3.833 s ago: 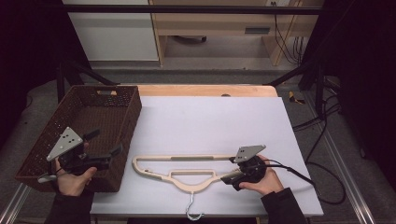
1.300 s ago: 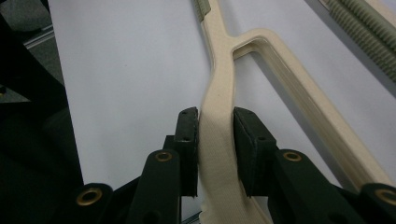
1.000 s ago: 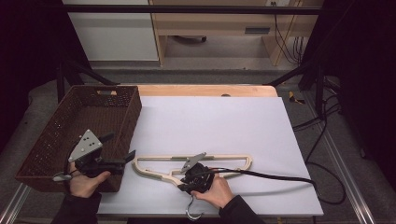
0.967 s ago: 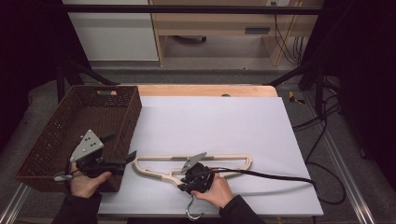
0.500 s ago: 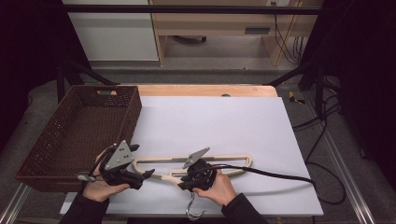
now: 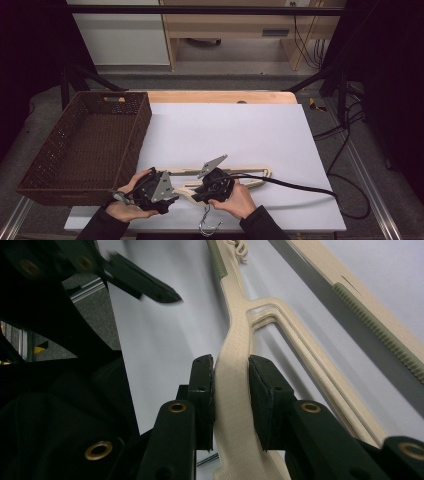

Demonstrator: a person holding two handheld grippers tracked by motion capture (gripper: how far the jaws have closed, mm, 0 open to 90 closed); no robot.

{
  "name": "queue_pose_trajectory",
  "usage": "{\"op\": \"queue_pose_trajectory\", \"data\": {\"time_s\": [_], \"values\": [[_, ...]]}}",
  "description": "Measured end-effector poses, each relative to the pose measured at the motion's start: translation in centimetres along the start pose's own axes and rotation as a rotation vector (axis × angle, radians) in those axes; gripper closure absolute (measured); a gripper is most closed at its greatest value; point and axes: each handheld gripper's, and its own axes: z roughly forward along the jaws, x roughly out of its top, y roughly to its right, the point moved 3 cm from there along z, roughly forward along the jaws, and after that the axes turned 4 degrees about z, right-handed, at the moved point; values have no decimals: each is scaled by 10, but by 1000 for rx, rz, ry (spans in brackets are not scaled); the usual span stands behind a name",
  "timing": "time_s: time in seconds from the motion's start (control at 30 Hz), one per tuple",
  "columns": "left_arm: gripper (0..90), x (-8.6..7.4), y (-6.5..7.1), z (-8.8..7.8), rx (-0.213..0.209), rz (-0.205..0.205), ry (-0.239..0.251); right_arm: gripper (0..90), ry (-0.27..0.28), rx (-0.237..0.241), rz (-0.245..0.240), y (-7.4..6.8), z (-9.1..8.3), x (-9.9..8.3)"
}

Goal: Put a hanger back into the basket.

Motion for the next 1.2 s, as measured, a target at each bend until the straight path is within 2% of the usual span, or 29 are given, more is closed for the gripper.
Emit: {"op": "queue_pose_trajectory", "data": {"time_s": [0.07, 0.1, 0.13, 0.23, 0.27, 0.4, 0.6, 0.73, 0.8, 0.9, 0.97, 1.0, 1.07, 1.13, 1.17, 1.2], "values": [[283, 1, 5, 7, 19, 45, -6, 730, 3, 7, 2, 0, 0, 0], [291, 2, 7, 10, 9, 55, 1, 731, -6, 14, -6, 1, -1, 0], [303, 2, 8, 11, 6, 87, -15, 730, -1, 7, -9, 1, -1, 0], [354, 3, 10, 16, 37, 124, -19, 730, 1, 9, -5, 1, -1, 0], [376, 3, 12, 18, 56, 111, 2, 731, 0, 12, -2, 0, -2, 0], [489, 2, 11, 22, 87, 137, 6, 730, 4, 24, -5, 0, -2, 1], [639, 0, 13, 29, 87, 155, -1, 731, 10, 40, 2, -1, -5, 2], [736, 1, 15, 28, 88, 190, -9, 730, 7, 40, 0, -1, -6, 2], [750, 1, 15, 27, 100, 206, -12, 730, 14, 44, 0, 0, -7, 2], [765, 1, 15, 26, 105, 208, -4, 728, 16, 47, 2, 0, -9, 3], [777, 1, 15, 25, 107, 203, -1, 725, 36, 46, -18, 0, -10, 3], [783, 1, 15, 25, 111, 191, 12, 723, 41, 37, -17, 0, -11, 4], [794, 1, 14, 24, 121, 193, 13, 685, 58, 21, -21, -1, -14, 4], [798, 1, 13, 23, 123, 185, 19, 643, 82, -6, -23, 0, -22, 5], [799, 1, 13, 22, 124, 188, 18, 622, 98, -1, -30, 2, -27, 6], [801, 2, 13, 22, 124, 189, 18, 619, 134, -9, -21, 2, -33, 7]]}}
